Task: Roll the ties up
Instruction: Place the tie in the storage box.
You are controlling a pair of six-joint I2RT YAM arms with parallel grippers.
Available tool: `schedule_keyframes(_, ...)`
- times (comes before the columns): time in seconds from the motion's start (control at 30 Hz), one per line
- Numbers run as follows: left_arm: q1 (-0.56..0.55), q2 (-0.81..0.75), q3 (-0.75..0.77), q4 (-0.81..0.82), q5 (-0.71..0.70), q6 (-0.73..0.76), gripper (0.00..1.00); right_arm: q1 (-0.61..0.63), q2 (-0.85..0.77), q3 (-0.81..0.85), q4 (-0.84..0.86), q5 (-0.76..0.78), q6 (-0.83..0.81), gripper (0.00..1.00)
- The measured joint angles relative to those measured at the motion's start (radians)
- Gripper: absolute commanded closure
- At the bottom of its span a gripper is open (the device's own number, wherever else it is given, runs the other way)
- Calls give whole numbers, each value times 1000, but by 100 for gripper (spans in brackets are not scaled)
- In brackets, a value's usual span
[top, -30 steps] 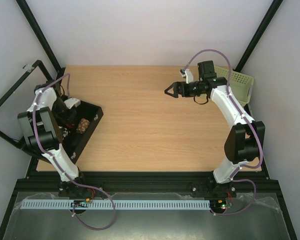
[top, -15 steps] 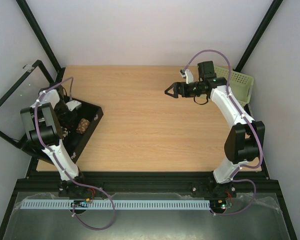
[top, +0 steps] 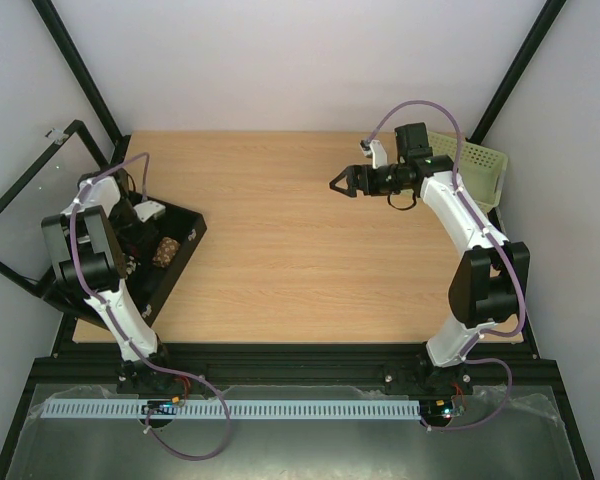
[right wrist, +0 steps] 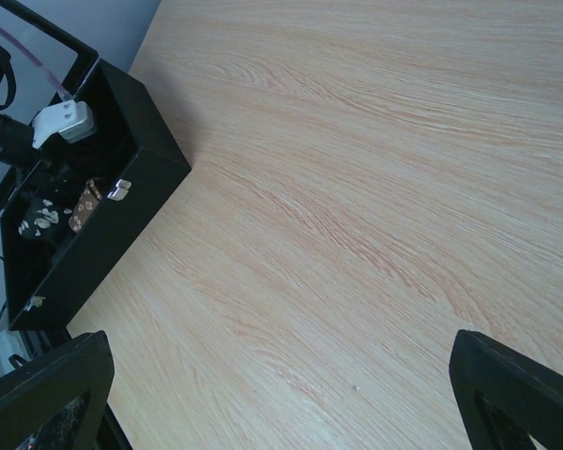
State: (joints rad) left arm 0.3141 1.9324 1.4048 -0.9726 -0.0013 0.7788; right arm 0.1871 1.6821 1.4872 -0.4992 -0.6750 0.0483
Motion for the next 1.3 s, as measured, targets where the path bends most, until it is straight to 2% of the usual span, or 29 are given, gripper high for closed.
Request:
schedule_keyframes(0.37, 0, -7, 23, -33, 1, 1, 31, 0, 0, -7, 1, 0, 0, 1)
schedule_keyframes(0.43, 0, -7, 23, -34, 1, 1, 34, 0, 0, -10, 2, 0, 1, 1)
schedule_keyframes(0.57, 0, -7, 23, -30, 1, 2, 47, 0, 0, -11, 2, 0, 4, 1)
schedule_keyframes(0.73, -6, -7, 2, 8, 0, -10, 47, 0, 0, -11, 3, 0, 4, 1)
schedule_keyframes(0.83, -10, -7, -28, 38, -1, -16, 42, 0, 0, -14, 3, -1, 5, 2)
schedule_keyframes(1.0, -13, -7, -31, 41, -5, -29, 28, 0, 0, -17, 3, -1, 5, 1)
schedule_keyframes(1.3, -13, -29, 10, -11, -4, -19, 26, 0, 0, -17, 4, -4, 8, 1)
